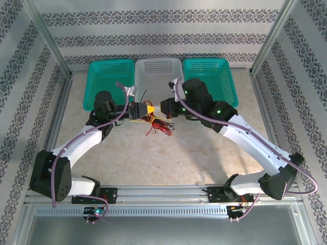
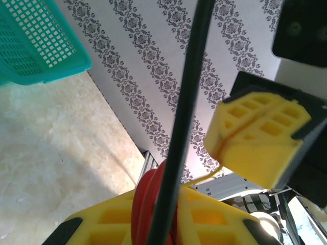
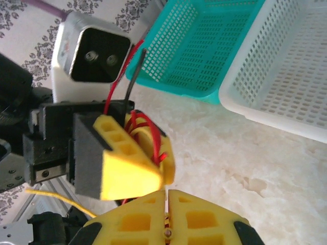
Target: Untangle the cables
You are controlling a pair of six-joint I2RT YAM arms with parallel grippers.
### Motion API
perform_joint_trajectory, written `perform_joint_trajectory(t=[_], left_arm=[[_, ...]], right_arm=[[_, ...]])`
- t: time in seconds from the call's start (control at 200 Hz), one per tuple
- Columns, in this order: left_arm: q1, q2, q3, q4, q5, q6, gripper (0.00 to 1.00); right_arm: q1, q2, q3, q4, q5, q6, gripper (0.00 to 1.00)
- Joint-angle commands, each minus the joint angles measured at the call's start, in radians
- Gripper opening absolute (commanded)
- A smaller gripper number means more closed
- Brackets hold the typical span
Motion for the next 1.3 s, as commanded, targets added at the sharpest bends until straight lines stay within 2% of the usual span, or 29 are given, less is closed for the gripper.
perform_joint_trajectory(t=[0.0,0.17,0.275,0.345,0.47,0.575,0.685,0.775,0.844,0.979,1.079,1.164,1.294], left_arm=[[-0.022,-0.006,0.027,0.057,0.081,-0.005,0.00],[-0.040,-0.009,0.027,0.050,0.109,-0.007,0.00],[-0.044,-0.011,0.033,0.120,0.112,-0.063,0.00],[-0.044,-0.003,0.040,0.230,0.113,-0.152,0.00],[-0.051,0.042,0.063,0.519,0.105,-0.380,0.00],[-0.057,0.089,0.095,0.757,0.077,-0.563,0.00],[-0.056,0.113,0.134,0.856,0.053,-0.640,0.00],[-0.057,0.099,0.156,0.822,0.021,-0.606,0.00],[-0.056,0.065,0.168,0.720,-0.015,-0.525,0.00],[-0.056,-0.047,0.157,0.463,-0.143,-0.266,0.00],[-0.056,-0.129,0.134,0.289,-0.290,-0.090,0.00],[-0.056,-0.164,0.099,0.275,-0.410,-0.039,0.00],[-0.057,-0.158,0.090,0.295,-0.475,-0.028,0.00]], right_arm=[[-0.046,-0.021,0.016,0.016,-0.054,0.024,0.00],[-0.110,0.015,0.050,0.007,-0.176,0.046,0.00],[-0.144,0.036,0.048,0.011,-0.214,0.057,0.00],[-0.166,0.044,0.024,0.040,-0.239,0.074,0.00],[-0.218,0.054,-0.056,0.196,-0.373,0.180,0.00],[-0.232,0.054,-0.105,0.296,-0.420,0.238,0.00],[-0.234,0.056,-0.150,0.374,-0.453,0.283,0.00],[-0.241,0.050,-0.205,0.456,-0.458,0.340,0.00],[-0.245,0.038,-0.264,0.550,-0.466,0.404,0.00],[-0.243,-0.012,-0.415,0.798,-0.432,0.551,0.00],[-0.231,-0.052,-0.524,0.970,-0.368,0.653,0.00],[-0.200,-0.073,-0.592,1.060,-0.308,0.712,0.00],[-0.137,-0.096,-0.668,1.144,-0.222,0.761,0.00]])
